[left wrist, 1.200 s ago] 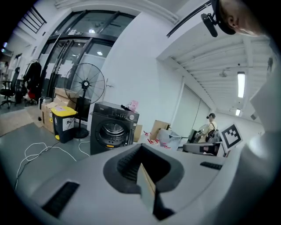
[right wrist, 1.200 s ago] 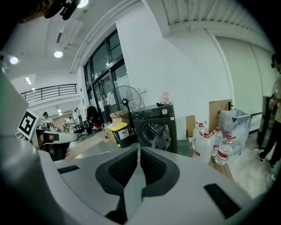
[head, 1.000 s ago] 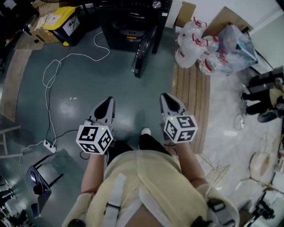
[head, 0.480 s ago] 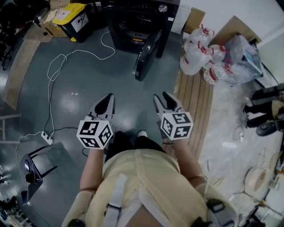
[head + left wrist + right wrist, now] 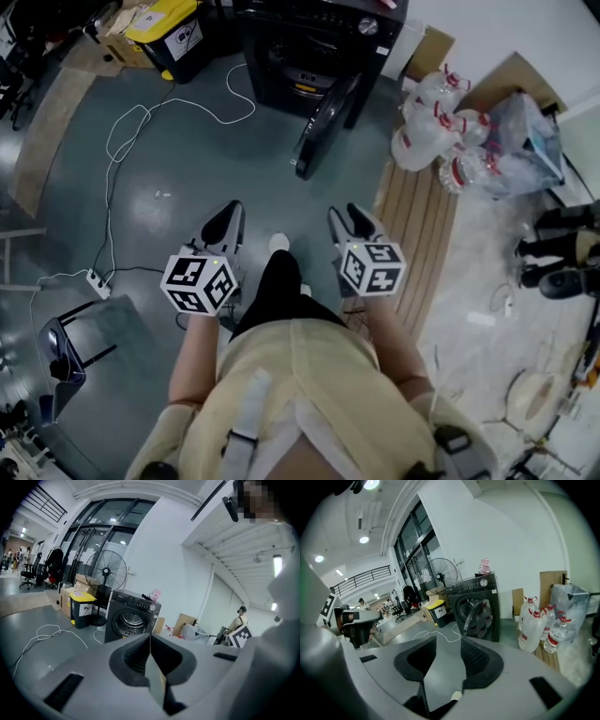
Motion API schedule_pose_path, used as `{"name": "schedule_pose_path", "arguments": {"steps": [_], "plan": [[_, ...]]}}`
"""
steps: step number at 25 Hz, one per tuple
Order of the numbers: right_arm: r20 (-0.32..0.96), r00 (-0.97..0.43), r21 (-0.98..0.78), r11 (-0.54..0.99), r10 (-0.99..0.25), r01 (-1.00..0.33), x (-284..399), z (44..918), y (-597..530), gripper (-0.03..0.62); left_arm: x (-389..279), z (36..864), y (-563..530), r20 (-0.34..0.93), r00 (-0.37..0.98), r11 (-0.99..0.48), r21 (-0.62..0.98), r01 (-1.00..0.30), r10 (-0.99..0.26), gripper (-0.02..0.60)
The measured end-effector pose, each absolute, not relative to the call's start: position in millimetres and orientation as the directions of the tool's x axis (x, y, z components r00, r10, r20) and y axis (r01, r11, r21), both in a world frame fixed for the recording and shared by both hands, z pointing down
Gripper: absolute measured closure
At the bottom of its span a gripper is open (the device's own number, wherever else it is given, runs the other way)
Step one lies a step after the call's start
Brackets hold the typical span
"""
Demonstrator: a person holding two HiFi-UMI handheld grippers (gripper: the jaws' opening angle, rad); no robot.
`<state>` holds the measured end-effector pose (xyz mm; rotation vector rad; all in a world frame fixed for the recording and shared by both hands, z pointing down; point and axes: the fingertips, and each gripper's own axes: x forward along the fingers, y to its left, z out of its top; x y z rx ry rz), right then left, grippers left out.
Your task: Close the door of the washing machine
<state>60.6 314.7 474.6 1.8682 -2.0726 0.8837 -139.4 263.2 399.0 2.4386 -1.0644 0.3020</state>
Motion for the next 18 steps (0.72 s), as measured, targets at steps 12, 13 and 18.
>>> {"name": "schedule_pose_path", "arguments": {"steps": [12, 13, 18], "plan": [[0.575, -0.170, -0.313, -0.023, -0.800, -0.950, 80.3, 486.7, 238.0, 0.453, -108.4, 432.8, 189.0, 0.441, 0.671, -0.611, 0.293, -0.735, -0.596, 0.591], [0.578, -0.170, -0.318, -0.028, -0.798, -0.948, 81.1, 487.5, 230.8, 0.451, -109.6, 436.5, 184.4, 0.449, 0.669, -0.607, 0.298, -0.737, -0.591, 0.591], [0.602, -0.166, -0.330, -0.054, -0.781, -0.942, 89.1, 494.8, 196.1, 0.451, -112.5, 446.4, 157.9, 0.473, 0.669, -0.599, 0.315, -0.736, -0.574, 0.591]]}}
